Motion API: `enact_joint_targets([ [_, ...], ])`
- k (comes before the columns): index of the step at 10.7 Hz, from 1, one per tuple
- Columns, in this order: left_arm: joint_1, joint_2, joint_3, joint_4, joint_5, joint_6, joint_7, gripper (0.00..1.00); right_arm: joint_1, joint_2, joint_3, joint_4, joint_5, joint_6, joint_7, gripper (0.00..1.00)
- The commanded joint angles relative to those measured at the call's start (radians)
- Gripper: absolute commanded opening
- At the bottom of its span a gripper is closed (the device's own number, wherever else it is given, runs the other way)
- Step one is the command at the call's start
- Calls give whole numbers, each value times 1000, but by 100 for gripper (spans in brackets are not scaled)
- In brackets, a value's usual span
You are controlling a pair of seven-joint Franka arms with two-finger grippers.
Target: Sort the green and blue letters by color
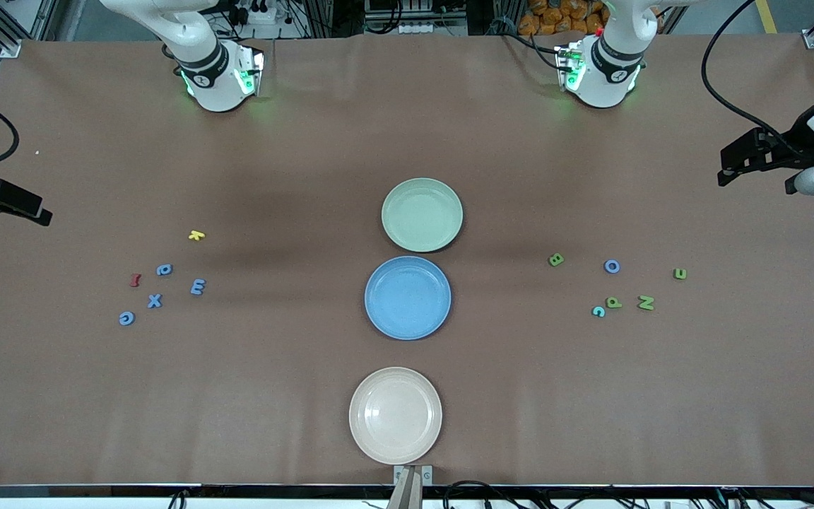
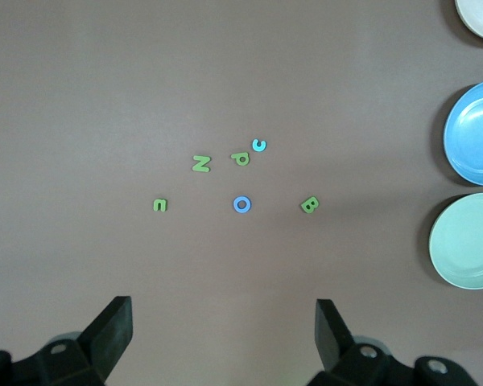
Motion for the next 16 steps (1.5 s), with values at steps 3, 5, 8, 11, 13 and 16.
enact_joint_targets([
  [3, 1, -18, -4, -8, 2, -5, -14, 100, 5, 16, -1, 14, -4, -5, 15, 100],
  [5, 4, -15, -4, -8, 2, -3, -8, 100, 5, 23, -1, 14, -4, -3, 16, 100],
  [8, 8, -5, -4, -51, 2, 7, -9, 100, 7, 28, -1, 16, -1, -6, 16, 100],
  [11, 12, -33, -2, -259, 2, 220, -9, 100, -1, 20, -2, 19, -1, -13, 16, 100],
  [13, 11, -27, -2, -345, 2, 329, -11, 100, -4, 19, -4, 20, -2, -13, 18, 100],
  [16, 12, 13, -2, -430, 0, 454, -28, 100, -38, 30, -4, 19, 10, 16, 18, 100],
])
